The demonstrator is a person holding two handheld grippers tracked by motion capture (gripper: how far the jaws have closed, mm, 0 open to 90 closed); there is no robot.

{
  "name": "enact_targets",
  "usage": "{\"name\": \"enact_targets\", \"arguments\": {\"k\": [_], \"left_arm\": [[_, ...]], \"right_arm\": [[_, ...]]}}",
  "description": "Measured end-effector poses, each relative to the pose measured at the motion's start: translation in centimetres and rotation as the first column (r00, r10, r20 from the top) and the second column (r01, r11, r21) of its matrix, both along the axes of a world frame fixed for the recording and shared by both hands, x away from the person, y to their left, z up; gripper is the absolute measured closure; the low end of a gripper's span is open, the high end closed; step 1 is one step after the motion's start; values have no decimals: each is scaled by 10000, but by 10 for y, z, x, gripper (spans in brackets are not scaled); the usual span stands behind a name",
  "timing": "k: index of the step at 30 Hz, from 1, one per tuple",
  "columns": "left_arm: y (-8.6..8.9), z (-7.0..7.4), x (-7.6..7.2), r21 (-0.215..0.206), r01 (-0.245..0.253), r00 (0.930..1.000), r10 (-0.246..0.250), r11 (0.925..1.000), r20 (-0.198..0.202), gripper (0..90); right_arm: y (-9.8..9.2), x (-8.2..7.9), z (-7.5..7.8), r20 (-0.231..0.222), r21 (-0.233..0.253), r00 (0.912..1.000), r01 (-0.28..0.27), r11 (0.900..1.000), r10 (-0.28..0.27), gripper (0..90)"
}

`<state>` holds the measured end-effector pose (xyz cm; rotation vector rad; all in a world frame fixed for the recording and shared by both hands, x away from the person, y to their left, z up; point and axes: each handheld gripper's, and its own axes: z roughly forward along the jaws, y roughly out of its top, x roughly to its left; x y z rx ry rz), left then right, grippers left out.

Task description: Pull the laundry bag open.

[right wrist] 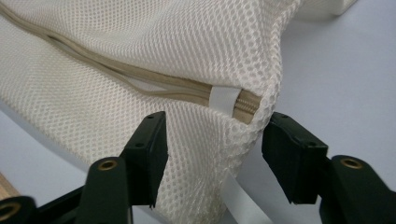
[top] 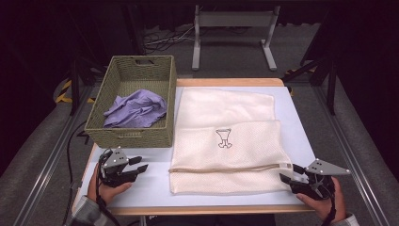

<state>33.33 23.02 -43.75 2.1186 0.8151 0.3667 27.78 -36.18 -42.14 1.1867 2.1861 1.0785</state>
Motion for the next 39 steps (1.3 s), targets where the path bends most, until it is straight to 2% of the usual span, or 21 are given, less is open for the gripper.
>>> {"name": "enact_targets", "arguments": {"k": [2,7,9,11,14,24,27,29,31,33,39], "left_arm": [[1,0,-1,79,-120,9999,119,9999,105,544],[1,-2,-3,200,-436,9984,428,9989,363,395],[0,-3,-4,341,-674,9970,660,9971,400,327],[1,-4,-4,294,-709,9970,699,9970,334,264],[0,-6,-4,479,-902,9956,888,9948,306,203],[-2,-11,-7,576,-836,9964,828,9948,162,142],[-4,-12,-6,646,-735,9972,726,9952,157,139],[-5,-12,-7,648,-755,9971,748,9950,134,139],[-6,-12,-7,592,-759,9971,753,9954,113,134],[-6,-13,-7,582,-746,9972,743,9955,79,134],[-8,-13,-7,581,-655,9979,653,9962,48,130]], "right_arm": [[-1,0,1,76,13,10000,26,10000,-26,385],[-3,-1,6,418,-10,9987,308,9995,-307,332],[-4,-2,10,572,-68,9978,335,9994,-331,320],[-4,-3,14,707,-4,9969,351,9994,-350,309],[-3,-4,20,942,-4,9951,286,9996,-285,292],[11,-3,42,1676,-399,9859,84,9992,-16,276],[16,-2,49,1766,-273,9841,-136,9995,182,309],[19,-1,50,1764,-215,9840,-234,9995,268,325],[27,1,50,1652,-124,9845,-578,9983,590,343],[36,5,48,1496,-228,9848,-860,9960,885,363],[70,18,35,922,-621,9776,-1841,9809,1893,372]]}}
